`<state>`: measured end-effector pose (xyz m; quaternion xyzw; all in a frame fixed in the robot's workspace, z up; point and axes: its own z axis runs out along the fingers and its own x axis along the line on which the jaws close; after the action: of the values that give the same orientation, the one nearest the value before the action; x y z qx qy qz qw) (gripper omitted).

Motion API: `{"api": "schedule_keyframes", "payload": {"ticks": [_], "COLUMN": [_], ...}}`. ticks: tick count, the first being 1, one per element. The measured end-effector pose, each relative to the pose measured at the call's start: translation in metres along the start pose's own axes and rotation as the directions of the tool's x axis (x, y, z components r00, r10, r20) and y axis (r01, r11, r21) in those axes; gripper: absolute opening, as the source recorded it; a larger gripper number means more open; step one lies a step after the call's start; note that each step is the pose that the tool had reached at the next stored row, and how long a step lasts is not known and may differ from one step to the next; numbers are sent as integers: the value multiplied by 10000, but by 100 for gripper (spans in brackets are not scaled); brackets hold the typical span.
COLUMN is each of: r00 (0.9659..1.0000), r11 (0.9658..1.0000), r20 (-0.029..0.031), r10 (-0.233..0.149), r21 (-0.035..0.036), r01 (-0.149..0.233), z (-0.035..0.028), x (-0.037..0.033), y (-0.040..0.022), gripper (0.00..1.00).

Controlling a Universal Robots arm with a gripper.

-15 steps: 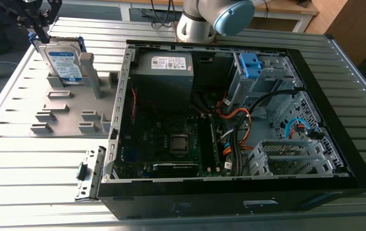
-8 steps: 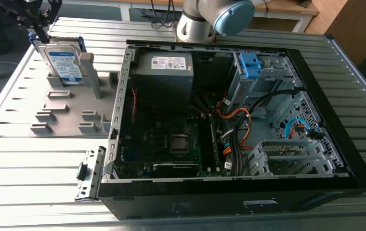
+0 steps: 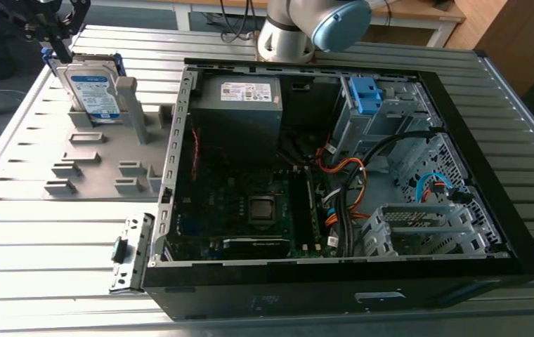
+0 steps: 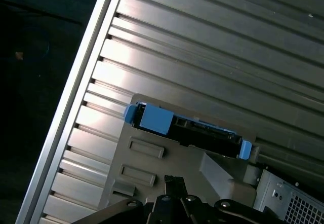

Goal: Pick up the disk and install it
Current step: 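Pick up the disk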

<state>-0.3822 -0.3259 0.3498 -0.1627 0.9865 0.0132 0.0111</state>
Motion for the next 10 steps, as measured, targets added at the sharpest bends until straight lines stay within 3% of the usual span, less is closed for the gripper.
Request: {"api": "schedule_keyframes", "payload": {"ticks": [10], "r00": [9997], "r11": [9997], "r20": [-6], "r10": [-248], "r21": [-6], "r01": [248], "z": [0], "x": [0], "y": [0], "gripper": [11]}}
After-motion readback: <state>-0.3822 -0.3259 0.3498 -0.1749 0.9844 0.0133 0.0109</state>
